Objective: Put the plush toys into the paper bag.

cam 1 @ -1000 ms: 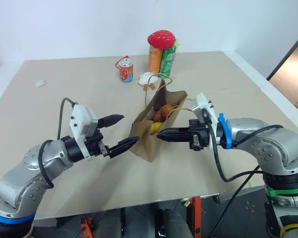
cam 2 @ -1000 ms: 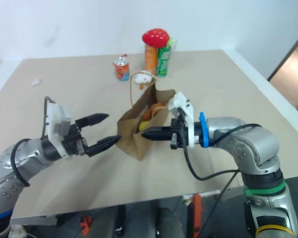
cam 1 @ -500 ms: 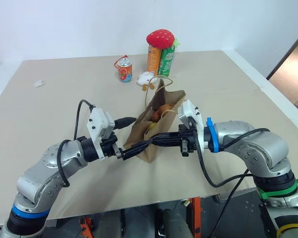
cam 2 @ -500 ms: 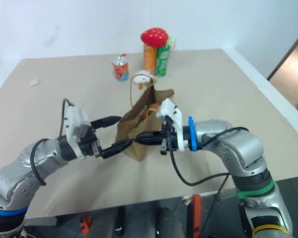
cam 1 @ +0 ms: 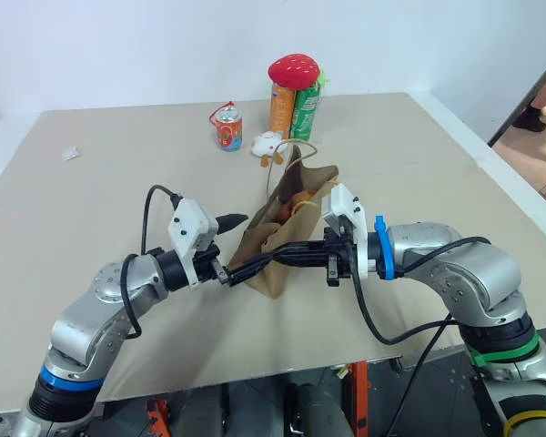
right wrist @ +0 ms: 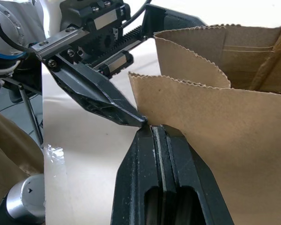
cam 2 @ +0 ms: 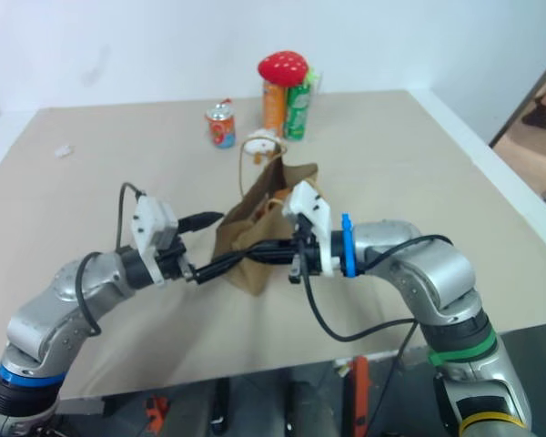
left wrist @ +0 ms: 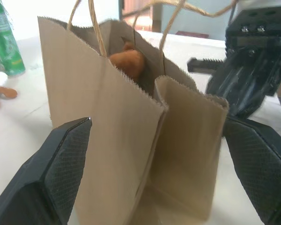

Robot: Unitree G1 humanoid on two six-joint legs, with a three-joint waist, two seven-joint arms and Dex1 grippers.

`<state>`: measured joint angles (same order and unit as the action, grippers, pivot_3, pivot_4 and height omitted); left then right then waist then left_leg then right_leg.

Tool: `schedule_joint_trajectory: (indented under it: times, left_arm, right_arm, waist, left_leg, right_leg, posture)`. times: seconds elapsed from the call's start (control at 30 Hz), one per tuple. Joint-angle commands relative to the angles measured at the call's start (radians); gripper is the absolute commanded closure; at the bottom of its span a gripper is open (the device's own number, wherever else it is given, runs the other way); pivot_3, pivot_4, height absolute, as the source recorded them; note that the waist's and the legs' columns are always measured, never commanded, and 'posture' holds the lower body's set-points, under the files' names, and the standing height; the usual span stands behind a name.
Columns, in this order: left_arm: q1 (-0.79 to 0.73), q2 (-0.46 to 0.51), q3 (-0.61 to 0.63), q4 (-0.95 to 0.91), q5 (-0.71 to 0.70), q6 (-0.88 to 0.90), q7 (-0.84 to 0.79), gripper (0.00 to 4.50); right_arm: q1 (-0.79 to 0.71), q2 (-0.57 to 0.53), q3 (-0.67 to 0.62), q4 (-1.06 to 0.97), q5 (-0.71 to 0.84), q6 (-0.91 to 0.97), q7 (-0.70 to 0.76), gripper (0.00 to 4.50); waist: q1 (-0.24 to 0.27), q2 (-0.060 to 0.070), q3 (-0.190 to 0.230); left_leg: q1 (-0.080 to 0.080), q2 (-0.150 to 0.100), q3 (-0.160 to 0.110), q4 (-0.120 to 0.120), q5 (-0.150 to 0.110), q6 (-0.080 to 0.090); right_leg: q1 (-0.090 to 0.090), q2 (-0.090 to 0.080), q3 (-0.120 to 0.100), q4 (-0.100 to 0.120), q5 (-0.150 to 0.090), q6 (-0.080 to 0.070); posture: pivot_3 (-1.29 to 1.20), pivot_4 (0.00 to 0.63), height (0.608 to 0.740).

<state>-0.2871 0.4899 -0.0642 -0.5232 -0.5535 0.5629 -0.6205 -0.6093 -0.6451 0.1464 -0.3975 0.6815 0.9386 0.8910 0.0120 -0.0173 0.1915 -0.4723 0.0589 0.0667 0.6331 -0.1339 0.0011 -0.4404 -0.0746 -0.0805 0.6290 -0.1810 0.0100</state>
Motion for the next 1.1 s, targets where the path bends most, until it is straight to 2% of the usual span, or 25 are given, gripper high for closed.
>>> schedule_joint_trajectory:
  times: [0.03,0.17,0.27,0.37,0.43,0.47,0.53,0.67,0.8,0.83,0.87,0.97,1.0,1.1]
  left_arm:
    - [-0.022,-0.010,-0.008,-0.006,0.016,-0.029,-0.004,0.00]
    - [-0.032,-0.028,-0.014,0.010,0.006,-0.024,-0.012,0.00]
    - [-0.038,-0.038,-0.019,0.026,0.008,-0.023,-0.019,0.73]
    - [-0.044,-0.037,-0.016,0.045,0.019,-0.022,-0.025,2.29]
    - [-0.046,-0.033,-0.016,0.056,0.026,-0.026,-0.031,3.12]
    - [-0.048,-0.032,-0.015,0.061,0.032,-0.029,-0.031,3.82]
    - [-0.053,-0.030,-0.012,0.070,0.040,-0.035,-0.033,4.42]
    - [-0.059,-0.021,-0.005,0.088,0.058,-0.052,-0.043,4.42]
    - [-0.064,-0.001,0.008,0.120,0.080,-0.090,-0.068,4.42]
    - [-0.070,0.004,0.012,0.131,0.084,-0.097,-0.071,4.50]
    - [-0.076,0.007,0.017,0.142,0.087,-0.103,-0.075,4.50]
    - [-0.089,0.015,0.020,0.167,0.097,-0.123,-0.084,4.50]
    - [-0.094,0.014,0.021,0.174,0.095,-0.134,-0.093,4.50]
    - [-0.110,0.004,0.037,0.177,0.061,-0.167,-0.138,4.50]
  right_arm:
    - [-0.012,-0.001,-0.010,-0.024,0.000,-0.025,0.008,4.42]
    - [-0.013,0.001,-0.005,-0.022,-0.007,-0.029,0.011,4.42]
    - [-0.012,0.004,-0.004,-0.022,-0.012,-0.032,0.013,4.50]
    - [-0.010,0.004,-0.005,-0.023,-0.016,-0.034,0.013,4.50]
    - [-0.008,0.004,-0.006,-0.023,-0.016,-0.036,0.013,4.50]
    - [-0.007,0.003,-0.006,-0.024,-0.016,-0.037,0.013,4.50]
    - [-0.005,0.001,-0.007,-0.025,-0.017,-0.039,0.012,4.50]
    - [-0.002,-0.005,-0.009,-0.027,-0.022,-0.044,0.014,4.50]
    - [0.004,-0.068,-0.073,-0.005,-0.005,-0.052,0.054,4.50]
    - [0.011,-0.113,-0.106,-0.002,0.014,-0.051,0.094,3.84]
    - [0.017,-0.151,-0.134,0.000,0.032,-0.047,0.128,3.65]
    - [0.018,-0.232,-0.191,0.004,0.083,-0.030,0.193,2.21]
    - [0.015,-0.256,-0.210,0.013,0.099,-0.025,0.215,1.61]
    - [0.010,-0.290,-0.247,0.081,0.072,-0.084,0.247,0.37]
  waist:
    - [0.000,0.000,0.000]
    - [0.000,0.000,0.000]
    - [0.000,0.000,0.000]
    - [0.000,0.000,0.000]
    - [0.000,0.000,0.000]
    - [0.000,0.000,0.000]
    - [0.000,0.000,0.000]
    - [0.000,0.000,0.000]
    - [0.000,0.000,0.000]
    - [0.000,0.000,0.000]
    - [0.002,0.000,0.000]
    - [0.004,0.000,0.000]
    - [0.002,0.000,0.000]
    - [-0.001,0.000,0.000]
  left_leg:
    - [0.000,0.000,0.000,0.000,0.000,0.000]
    - [0.000,0.000,0.000,0.000,0.000,0.000]
    - [0.000,0.000,0.000,0.000,0.000,0.000]
    - [0.000,0.000,0.000,0.000,0.000,0.000]
    - [0.000,0.000,0.000,0.000,0.000,0.000]
    - [0.000,0.000,0.000,0.000,0.000,0.000]
    - [0.000,0.000,0.000,0.000,0.000,0.000]
    - [0.000,0.000,0.000,0.000,0.000,0.000]
    - [0.000,0.000,0.000,0.000,0.000,0.000]
    - [0.000,0.000,0.000,0.000,0.000,0.000]
    - [0.000,0.000,0.000,0.000,0.000,0.000]
    - [0.000,-0.001,0.001,0.000,0.000,0.000]
    - [0.000,-0.001,0.000,0.000,0.000,0.000]
    - [0.000,0.000,0.000,0.000,0.000,0.000]
  right_leg:
    - [0.000,0.000,0.000,0.000,0.000,0.000]
    - [0.000,0.000,0.000,0.000,0.000,0.000]
    - [0.000,0.000,0.000,0.000,0.000,0.000]
    - [0.000,0.000,0.000,0.000,0.000,0.000]
    - [0.000,0.000,-0.001,0.000,0.000,0.000]
    - [0.000,0.000,-0.001,0.000,0.000,0.000]
    - [0.000,0.000,-0.001,0.000,0.000,0.000]
    - [0.000,0.000,-0.001,0.000,0.000,0.000]
    - [0.000,0.000,-0.001,0.000,0.000,0.000]
    - [0.000,0.000,-0.001,0.000,0.000,0.000]
    - [0.000,0.000,-0.001,0.000,0.000,0.000]
    - [0.000,-0.002,0.000,0.000,0.000,0.000]
    - [0.000,-0.002,-0.001,-0.001,0.000,0.000]
    - [-0.001,-0.001,-0.001,-0.001,0.000,0.000]
  posture:
    - [0.00,0.150,0.740]
    - [0.00,0.150,0.740]
    - [0.00,0.150,0.740]
    - [0.00,0.150,0.740]
    - [0.00,0.150,0.740]
    - [0.00,0.150,0.740]
    - [0.00,0.150,0.740]
    - [0.00,0.150,0.740]
    - [0.00,0.150,0.740]
    - [0.00,0.150,0.740]
    - [0.00,0.150,0.740]
    - [0.00,0.150,0.740]
    - [0.00,0.150,0.740]
    - [0.00,0.150,0.740]
